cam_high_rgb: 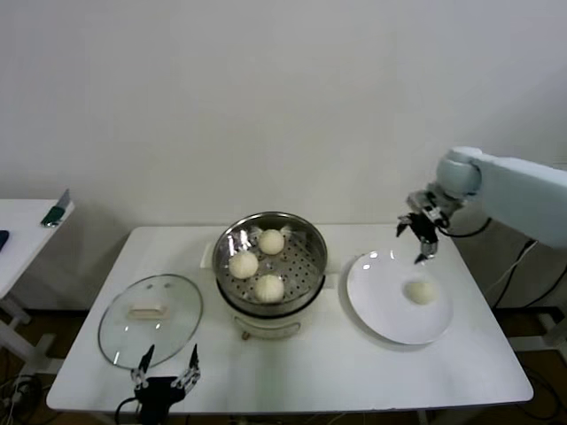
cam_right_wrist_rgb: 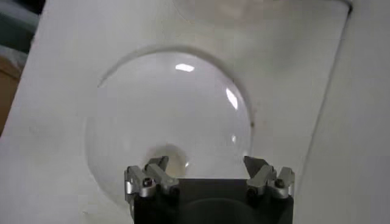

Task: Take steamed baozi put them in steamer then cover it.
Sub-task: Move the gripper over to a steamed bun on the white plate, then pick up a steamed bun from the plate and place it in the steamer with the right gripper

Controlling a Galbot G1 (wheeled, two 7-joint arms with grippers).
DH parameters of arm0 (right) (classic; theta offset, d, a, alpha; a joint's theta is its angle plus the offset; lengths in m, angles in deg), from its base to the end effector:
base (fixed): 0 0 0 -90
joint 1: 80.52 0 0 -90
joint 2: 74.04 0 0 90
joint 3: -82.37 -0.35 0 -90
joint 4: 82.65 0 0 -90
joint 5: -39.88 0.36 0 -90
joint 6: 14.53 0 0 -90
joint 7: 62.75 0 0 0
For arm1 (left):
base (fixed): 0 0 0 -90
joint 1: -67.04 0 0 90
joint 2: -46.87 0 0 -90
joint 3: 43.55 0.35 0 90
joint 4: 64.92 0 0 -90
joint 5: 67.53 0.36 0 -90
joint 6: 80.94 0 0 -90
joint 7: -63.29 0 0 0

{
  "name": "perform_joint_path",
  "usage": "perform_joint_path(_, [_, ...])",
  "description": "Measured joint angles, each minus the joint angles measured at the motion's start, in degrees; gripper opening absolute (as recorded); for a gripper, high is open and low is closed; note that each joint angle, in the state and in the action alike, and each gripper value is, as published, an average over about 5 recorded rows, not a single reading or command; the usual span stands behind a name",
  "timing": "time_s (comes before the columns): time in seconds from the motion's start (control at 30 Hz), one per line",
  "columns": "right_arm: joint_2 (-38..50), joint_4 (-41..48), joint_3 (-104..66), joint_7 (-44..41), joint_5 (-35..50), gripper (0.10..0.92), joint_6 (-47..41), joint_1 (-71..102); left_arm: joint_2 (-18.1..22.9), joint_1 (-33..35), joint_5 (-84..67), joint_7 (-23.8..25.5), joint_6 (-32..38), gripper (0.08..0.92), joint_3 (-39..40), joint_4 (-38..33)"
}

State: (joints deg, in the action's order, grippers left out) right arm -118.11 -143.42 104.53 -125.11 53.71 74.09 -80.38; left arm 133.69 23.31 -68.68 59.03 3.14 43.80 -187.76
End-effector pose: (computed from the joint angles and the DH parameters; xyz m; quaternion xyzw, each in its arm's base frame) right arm 0.5745 -0.1754 -0.1199 0.5199 -0.4972 0.5654 0.4034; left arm 0.0978 0.0225 -0.3246 0.0393 -0.9848 -0.0322 0.1662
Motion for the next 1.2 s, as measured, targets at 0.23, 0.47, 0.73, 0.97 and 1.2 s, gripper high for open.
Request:
perform_joint_path(0.23, [1.14, 3.97, -7.06, 0.76, -4.22, 0.823, -1.82, 9.29, 0.20, 0.11, 0.04, -0.03, 0.12, 0.823, -0.13, 0.57])
perform_joint_path(0.47, [-0.10, 8.09, -12.73, 1.90, -7.23, 0.823, -2.39, 16.06, 0.42, 0.17, 0.13, -0.08, 0.23, 0.823, -0.17, 1.00])
perform_joint_path(0.73, [-2.20, 10.97, -16.69, 3.03, -8.90, 0.794, -2.89, 20.13, 0.46, 0.11, 0.15, -0.14, 0.28, 0.823, -0.24, 1.14])
perform_joint_path(0.97, [-2.52, 11.24, -17.72, 3.27, -10.45, 0.672, -3.96, 21.07, 0.50, 0.07, 0.07, -0.17, 0.19, 0.823, -0.21, 0.84])
perform_joint_path(1.2, [-2.26, 9.41, -16.34, 3.48, -9.96, 0.653, -5.36, 18.94, 0.47, -0.14, 0.05, -0.17, 0.11, 0.823, 0.15, 0.80])
